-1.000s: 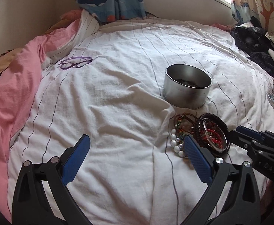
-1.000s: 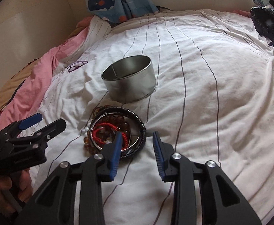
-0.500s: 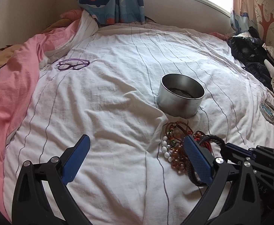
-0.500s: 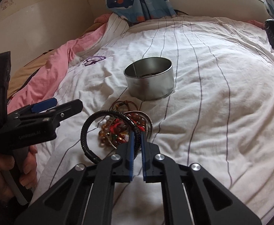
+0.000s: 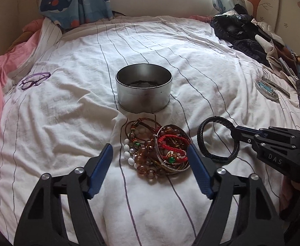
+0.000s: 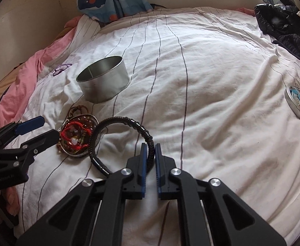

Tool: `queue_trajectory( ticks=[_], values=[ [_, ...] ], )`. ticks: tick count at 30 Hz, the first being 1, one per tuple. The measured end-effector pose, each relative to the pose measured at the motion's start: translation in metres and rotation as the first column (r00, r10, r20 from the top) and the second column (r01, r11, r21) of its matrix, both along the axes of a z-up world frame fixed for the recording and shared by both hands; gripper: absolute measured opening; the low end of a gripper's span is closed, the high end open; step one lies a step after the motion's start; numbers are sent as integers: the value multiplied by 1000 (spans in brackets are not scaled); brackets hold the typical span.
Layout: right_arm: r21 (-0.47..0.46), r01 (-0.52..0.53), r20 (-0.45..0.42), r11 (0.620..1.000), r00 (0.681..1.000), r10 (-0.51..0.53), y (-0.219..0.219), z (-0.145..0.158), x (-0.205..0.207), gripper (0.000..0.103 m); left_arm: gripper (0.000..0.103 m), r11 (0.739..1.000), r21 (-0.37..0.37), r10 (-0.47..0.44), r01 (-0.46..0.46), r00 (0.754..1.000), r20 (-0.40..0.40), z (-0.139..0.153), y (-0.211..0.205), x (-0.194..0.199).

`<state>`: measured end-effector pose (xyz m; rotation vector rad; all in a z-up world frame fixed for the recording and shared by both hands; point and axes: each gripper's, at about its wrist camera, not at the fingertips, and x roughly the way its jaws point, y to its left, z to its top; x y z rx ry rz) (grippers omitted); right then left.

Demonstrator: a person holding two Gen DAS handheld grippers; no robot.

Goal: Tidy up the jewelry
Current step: 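Grasp the black braided bracelet with the right tool and lift it, then grasp the silver bangle with the left tool while the right tool holds the black bracelet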

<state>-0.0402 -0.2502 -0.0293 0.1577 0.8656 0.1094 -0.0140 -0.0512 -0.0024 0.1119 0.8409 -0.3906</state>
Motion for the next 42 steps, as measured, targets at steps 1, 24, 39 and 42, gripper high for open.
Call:
queue_trajectory(
  ticks=[1,24,39,42],
  values=[
    [4,0,-4,1000,1000,1,0,-1,0,10,63,1000,4,-5,5,1000,-1,-2,-1,1],
    [26,23,-5,999,1000,-23,-2,-3,1,30,3,997,-73,37,-38,999,-19,9,19,10],
    [0,3,-39,1000,999,-3,5,-13,8,21,36,994,-18,101,-103,988,-117,-22,28,28],
    [-3,5,-39,1000,999,-5,5,-14,9,21,31,997,-9,73,-75,989,-128,-25,23,27]
  ],
)
